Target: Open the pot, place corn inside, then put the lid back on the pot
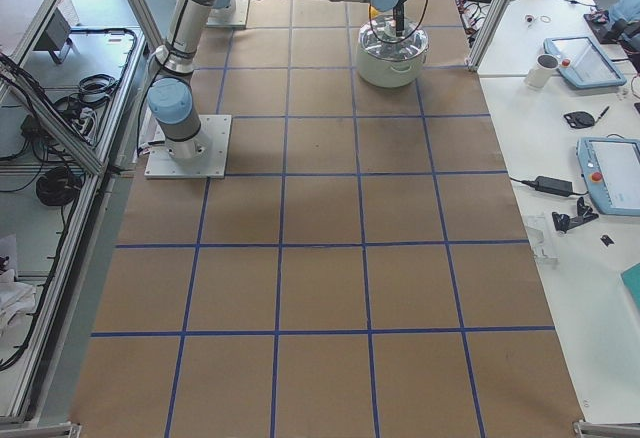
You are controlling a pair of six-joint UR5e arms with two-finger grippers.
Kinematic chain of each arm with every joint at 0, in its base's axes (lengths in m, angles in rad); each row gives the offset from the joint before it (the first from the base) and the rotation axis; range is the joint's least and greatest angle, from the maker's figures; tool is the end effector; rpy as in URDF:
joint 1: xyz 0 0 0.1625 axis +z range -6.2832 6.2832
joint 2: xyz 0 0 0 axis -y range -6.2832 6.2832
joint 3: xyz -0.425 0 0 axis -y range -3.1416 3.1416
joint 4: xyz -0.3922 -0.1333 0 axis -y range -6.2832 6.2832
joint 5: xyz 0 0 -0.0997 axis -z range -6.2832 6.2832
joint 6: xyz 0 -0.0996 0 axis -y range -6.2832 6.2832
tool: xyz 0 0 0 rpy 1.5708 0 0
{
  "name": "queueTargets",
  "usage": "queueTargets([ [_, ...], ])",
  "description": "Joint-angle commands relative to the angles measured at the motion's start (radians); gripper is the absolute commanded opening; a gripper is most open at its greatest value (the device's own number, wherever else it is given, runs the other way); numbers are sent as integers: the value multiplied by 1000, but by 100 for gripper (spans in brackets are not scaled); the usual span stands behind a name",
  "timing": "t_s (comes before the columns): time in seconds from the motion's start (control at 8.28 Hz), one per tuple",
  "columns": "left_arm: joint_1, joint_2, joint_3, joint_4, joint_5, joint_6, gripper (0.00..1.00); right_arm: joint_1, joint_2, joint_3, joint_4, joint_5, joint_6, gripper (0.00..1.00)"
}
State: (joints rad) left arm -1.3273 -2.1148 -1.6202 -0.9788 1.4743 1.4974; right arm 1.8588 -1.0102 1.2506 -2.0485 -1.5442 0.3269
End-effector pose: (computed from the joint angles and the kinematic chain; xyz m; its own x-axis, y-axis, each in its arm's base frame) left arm 0.0167 -0.6601 0.2076 -0.3113 0.9503 0.0085 0.9457 0.3106 -0.0960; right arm 0.3369 -0.6586 0.3557 -0.9947 0.0247 -0.1000 0.0457 0.9757 -0.2143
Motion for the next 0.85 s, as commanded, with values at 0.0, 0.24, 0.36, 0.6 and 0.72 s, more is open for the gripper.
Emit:
queueTargets([
  [0.0,-6,-4,0,20,-37,27,100,5,5,6,-1,1,-3,93],
  [0.24,-16,-27,0,57,-38,66,100,7,10,6,-1,3,-15,88],
  [0.36,-18,-30,0,55,-38,66,100,8,12,6,-1,3,-22,82],
  [0.6,-18,-56,0,55,-38,61,100,25,18,6,-1,3,-20,72],
  [0.72,-21,-57,0,55,-38,60,100,26,18,7,-1,3,-16,62],
])
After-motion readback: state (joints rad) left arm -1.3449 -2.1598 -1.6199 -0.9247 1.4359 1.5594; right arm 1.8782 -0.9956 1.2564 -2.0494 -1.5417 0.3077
